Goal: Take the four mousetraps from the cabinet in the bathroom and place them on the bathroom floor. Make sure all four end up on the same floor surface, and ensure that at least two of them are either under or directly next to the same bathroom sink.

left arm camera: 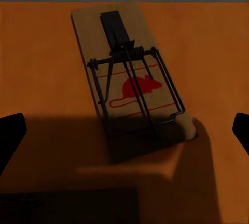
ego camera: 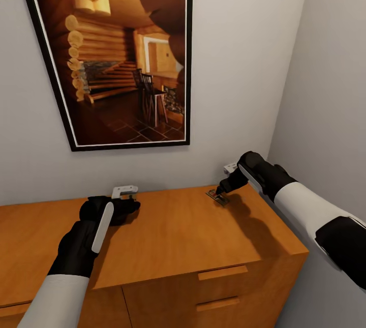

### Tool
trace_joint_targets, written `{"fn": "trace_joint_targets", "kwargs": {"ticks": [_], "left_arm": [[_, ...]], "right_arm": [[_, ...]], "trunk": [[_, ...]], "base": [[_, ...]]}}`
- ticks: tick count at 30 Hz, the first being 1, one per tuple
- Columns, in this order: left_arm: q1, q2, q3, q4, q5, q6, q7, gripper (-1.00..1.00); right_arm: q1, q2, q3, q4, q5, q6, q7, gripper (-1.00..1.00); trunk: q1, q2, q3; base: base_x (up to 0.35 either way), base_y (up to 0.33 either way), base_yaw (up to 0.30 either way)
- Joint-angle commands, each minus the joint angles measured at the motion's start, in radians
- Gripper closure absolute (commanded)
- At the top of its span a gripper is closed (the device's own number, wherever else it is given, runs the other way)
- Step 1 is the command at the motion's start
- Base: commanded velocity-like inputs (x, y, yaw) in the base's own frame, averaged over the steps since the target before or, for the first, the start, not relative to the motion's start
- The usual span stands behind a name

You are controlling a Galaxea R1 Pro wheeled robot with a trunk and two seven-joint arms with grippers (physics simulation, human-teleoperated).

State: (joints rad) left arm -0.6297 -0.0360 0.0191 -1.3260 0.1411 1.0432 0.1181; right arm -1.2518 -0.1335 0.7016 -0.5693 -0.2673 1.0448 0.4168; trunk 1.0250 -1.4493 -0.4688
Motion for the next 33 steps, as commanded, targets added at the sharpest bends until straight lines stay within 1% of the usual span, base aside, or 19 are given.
{"fn": "trace_joint_targets", "kwargs": {"ticks": [1,24,25,26,33], "left_arm": [[-0.001,-0.001,0.001,-0.001,0.011,0.004,0.01,-1.0],[-0.001,-0.001,0.002,-0.001,0.014,0.004,0.009,-1.0],[-0.002,0.005,0.007,-0.007,0.019,-0.001,0.011,-1.0],[-0.002,0.005,0.01,-0.012,0.02,-0.001,0.011,-1.0],[-0.002,0.006,0.01,-0.038,0.02,0.0,0.011,-1.0]], "right_arm": [[-0.002,-0.001,0.007,-0.001,-0.007,0.002,-0.002,-1.0],[-0.002,-0.001,0.006,-0.003,-0.007,0.002,-0.007,-1.0],[-0.003,0.004,0.0,-0.008,-0.012,0.002,-0.008,-1.0],[-0.003,0.006,-0.001,-0.008,-0.016,0.002,-0.009,-1.0],[-0.003,0.006,-0.001,-0.006,-0.016,0.002,-0.01,-1.0]], "trunk": [[0.0,-0.001,-0.001],[0.0,-0.001,-0.001],[0.0,-0.001,-0.001],[0.0,-0.001,-0.001],[0.0,-0.001,-0.001]], "base": [[0.0,0.0,0.0],[0.0,0.0,0.0],[0.0,0.0,0.0],[0.0,0.0,0.0],[0.0,0.0,0.0]]}}
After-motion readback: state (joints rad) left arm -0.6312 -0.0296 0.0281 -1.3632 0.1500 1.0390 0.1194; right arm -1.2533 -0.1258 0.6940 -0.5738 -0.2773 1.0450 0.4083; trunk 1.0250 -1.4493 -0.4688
